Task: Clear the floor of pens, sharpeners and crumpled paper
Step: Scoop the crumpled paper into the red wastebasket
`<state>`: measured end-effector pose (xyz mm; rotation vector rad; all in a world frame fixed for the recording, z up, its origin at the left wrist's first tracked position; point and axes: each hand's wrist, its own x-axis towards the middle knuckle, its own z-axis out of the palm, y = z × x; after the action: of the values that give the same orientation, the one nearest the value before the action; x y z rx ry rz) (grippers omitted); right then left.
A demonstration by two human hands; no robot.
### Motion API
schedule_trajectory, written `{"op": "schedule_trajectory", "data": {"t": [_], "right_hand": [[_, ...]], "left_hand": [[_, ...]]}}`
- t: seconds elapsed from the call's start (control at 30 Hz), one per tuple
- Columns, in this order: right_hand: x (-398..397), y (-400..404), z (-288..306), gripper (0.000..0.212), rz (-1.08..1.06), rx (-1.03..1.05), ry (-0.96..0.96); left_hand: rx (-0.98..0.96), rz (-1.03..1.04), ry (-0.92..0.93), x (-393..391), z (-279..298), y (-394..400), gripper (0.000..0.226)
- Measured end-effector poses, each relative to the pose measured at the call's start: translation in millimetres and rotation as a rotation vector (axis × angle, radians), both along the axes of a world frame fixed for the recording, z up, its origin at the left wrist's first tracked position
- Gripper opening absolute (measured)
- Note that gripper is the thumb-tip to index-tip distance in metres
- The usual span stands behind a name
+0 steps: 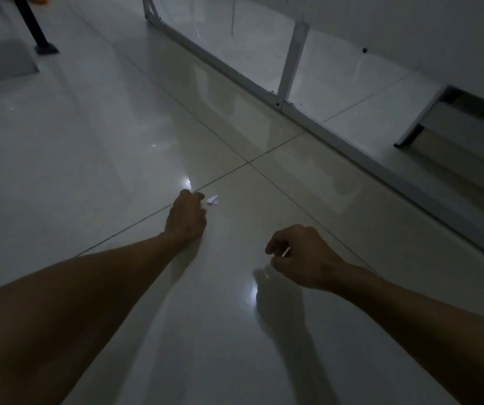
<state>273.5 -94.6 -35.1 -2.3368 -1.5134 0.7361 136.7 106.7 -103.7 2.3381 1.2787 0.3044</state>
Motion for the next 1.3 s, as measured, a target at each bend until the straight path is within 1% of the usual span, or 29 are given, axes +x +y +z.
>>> {"op": "schedule_trajectory", "data": {"t": [0.07,0.3,0.4,0.5,0.57,0.63,0.67,0.73,0.8,0.9,0.97,1.03,1.1,1.2,1.3], "right_hand": [[0.6,2.9,-6.8,0.026,-0.009,0.006,0.006],[7.7,-7.9,-27.1,0.023,-0.08,-0.012,0.053],[11.7,-20.4,-27.7,0.022,-0.117,-0.001,0.056],[19.5,-39.9,-29.2,0.02,-0.214,0.066,0.051],[25.5,-52.3,-28.7,0.02,-0.303,0.139,0.039],[31.2,-66.7,-22.4,0.028,-0.371,0.223,0.012],[35.3,-77.8,-15.1,0.031,-0.403,0.267,0.0],[42.5,-96.9,0.7,0.032,-0.443,0.358,-0.007],[51.7,-122.6,21.9,0.025,-0.473,0.438,-0.012],[70.0,-170.7,55.1,0.009,-0.46,0.512,-0.052],[81.8,-202.2,74.2,0.009,-0.441,0.521,-0.096],[94.8,-241.6,93.4,0.012,-0.443,0.526,-0.178],[106.8,-284.0,111.1,0.011,-0.47,0.506,-0.261],[123.7,-359.4,134.5,0.008,-0.561,0.407,-0.359],[139.2,-436.1,150.1,0.01,-0.637,0.282,-0.422]], "left_hand": [[0.042,-0.023,0.008,8.1,-3.1,4.9,0.031],[0.095,0.031,-0.013,26.6,-10.5,5.4,0.022],[0.072,0.035,-0.014,34.0,-10.2,-13.1,0.02],[-0.091,-0.102,-0.125,47.6,-1.4,-51.3,0.02],[-0.321,-0.21,-0.206,59.1,14.4,-84.8,0.023],[-0.581,-0.277,-0.264,72.5,33.8,-120.5,0.022],[-0.66,-0.313,-0.262,81.5,44.2,-138.7,0.02],[-0.738,-0.372,-0.215,97.0,64.5,-165.3,0.012],[-0.773,-0.424,-0.191,112.7,87.5,-186.4,0.009],[-0.824,-0.544,-0.172,138.9,123.0,-219.7,0.012],[-0.857,-0.619,-0.166,156.8,144.0,-244.3,0.016],[-0.869,-0.706,-0.145,180.5,165.2,-280.4,0.019],[-0.861,-0.797,-0.103,203.4,183.2,-320.0,0.021],[-0.843,-0.957,-0.001,235.8,207.6,-386.8,0.023],[-0.782,-1.053,0.052,261.8,228.3,-449.7,0.019]]}}
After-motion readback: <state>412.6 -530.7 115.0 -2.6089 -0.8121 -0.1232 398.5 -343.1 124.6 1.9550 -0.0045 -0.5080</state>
